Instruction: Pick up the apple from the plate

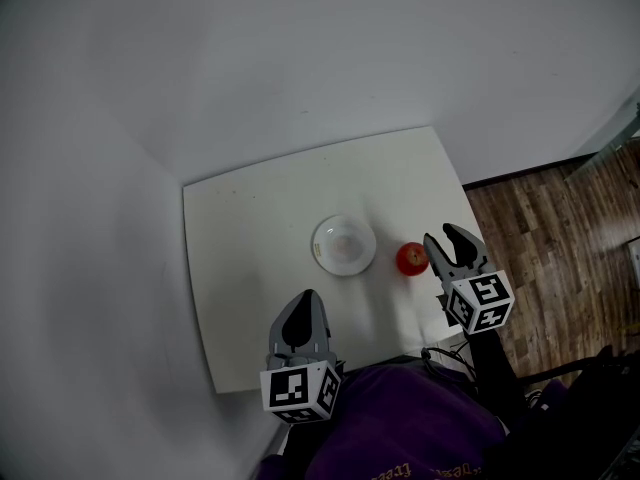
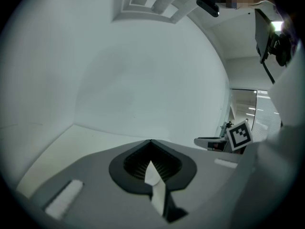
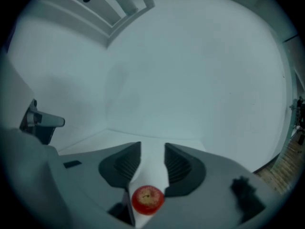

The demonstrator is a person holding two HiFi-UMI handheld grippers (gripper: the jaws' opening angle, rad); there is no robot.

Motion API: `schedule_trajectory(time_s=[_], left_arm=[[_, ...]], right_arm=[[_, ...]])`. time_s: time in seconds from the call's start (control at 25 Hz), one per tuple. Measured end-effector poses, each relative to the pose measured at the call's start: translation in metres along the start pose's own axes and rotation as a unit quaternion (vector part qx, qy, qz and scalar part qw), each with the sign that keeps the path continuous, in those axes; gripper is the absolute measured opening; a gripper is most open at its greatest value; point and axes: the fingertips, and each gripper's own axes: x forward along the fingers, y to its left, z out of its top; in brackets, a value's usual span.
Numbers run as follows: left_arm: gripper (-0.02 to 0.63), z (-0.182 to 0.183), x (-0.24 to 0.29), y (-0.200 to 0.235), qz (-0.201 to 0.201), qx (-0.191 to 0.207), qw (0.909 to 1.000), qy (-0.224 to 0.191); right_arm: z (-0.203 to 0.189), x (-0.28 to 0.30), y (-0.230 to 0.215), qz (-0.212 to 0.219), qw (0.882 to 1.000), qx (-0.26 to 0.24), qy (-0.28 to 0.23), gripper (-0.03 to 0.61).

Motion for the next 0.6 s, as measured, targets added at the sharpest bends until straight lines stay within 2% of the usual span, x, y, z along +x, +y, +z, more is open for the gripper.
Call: schedule_trajectory(time_s=[0.04,0.08,0.32,0.6], left_arm=[[0.005,0.001,0.0,0.001,0.003,-0.002,1.0,0.0],[0.005,0.001,-0.001,0.001,0.005,-0.003,1.0,-0.001],[0.005,0.008,-0.003,0.005,0.014,-0.004,0.9998,-0.012],[0.005,0.009,-0.004,0.008,0.017,-0.005,0.9997,-0.015]], right_arm=[[0.013,-0.005,-0.002,-0.008,1.0,-0.004,-0.019,0.102],[0.025,-0.008,-0.004,-0.013,0.999,-0.008,-0.035,0.042],[0.061,-0.021,0.0,-0.015,0.996,-0.024,-0.082,0.012],[0.066,-0.023,0.004,-0.018,0.995,-0.049,-0.086,0.011]])
